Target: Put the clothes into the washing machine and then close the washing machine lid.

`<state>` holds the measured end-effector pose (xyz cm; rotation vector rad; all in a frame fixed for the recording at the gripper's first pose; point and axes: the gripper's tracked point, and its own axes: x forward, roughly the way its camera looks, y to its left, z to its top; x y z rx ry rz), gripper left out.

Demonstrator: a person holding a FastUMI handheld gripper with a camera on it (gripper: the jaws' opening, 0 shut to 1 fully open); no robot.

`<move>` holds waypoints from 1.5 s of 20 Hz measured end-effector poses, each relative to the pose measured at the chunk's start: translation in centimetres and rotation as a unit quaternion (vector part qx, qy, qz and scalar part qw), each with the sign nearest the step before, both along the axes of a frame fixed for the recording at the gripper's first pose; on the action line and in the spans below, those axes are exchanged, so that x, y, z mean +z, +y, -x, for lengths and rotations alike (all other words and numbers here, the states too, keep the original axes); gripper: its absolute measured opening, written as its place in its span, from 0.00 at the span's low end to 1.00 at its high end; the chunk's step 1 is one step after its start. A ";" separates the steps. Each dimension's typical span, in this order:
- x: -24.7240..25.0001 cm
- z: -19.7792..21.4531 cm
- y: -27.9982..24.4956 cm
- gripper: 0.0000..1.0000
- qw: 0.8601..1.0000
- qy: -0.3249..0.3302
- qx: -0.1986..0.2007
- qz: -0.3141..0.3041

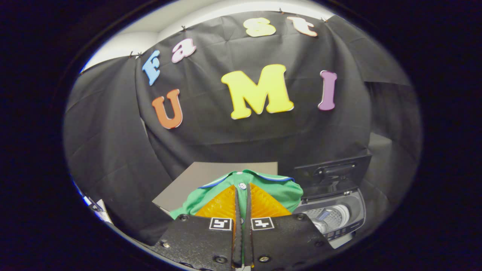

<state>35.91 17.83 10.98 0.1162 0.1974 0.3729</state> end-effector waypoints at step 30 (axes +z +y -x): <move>-12.5 -15.0 -24.2 0.06 0.987 0.075 -0.039 0.140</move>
